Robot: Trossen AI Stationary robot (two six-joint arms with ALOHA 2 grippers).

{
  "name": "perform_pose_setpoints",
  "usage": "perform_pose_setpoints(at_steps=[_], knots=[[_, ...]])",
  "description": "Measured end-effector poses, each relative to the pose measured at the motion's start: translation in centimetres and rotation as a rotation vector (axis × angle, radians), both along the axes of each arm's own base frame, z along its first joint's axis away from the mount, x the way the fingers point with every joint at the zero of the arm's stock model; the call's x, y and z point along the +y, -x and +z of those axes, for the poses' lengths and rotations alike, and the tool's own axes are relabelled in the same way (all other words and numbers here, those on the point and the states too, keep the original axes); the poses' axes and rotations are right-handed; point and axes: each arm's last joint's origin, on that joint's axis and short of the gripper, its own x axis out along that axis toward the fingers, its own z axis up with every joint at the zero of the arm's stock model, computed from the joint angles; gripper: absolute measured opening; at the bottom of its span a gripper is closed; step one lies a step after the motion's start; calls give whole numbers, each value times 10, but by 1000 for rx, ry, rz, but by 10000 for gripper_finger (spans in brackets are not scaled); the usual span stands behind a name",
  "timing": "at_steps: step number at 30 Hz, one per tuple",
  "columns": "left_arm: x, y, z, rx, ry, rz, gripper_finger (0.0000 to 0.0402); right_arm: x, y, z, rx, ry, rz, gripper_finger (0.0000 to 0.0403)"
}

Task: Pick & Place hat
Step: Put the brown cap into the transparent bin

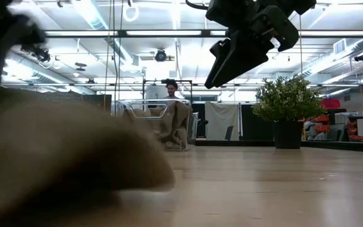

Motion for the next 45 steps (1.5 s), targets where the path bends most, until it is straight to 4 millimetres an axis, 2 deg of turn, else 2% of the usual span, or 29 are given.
perform_pose_setpoints(at_steps=[4,9,11,14,17,24,30,34,40,45], knots=[[7,-7,39,-16,-134,-17,8,1,0,0,4,-22,19,164],[30,-6,96,21,-395,-81,11,3,1,0,11,-54,47,164],[40,-10,111,30,-467,-157,11,4,2,-1,23,-60,42,164],[58,-21,122,77,-522,-349,7,8,5,-3,63,-88,12,164],[86,-33,124,160,-564,-425,8,14,9,-5,104,-121,-22,164],[166,-62,123,281,-666,-374,6,36,19,-8,167,-148,-17,164],[233,-73,124,413,-733,-402,6,54,27,-9,202,-189,-38,164],[271,-82,125,400,-742,-387,5,65,31,-9,208,-199,-26,164],[310,-88,127,390,-759,-430,5,72,33,-8,196,-205,-4,164],[334,-89,119,356,-649,-421,6,72,31,-7,179,-213,-9,164]])
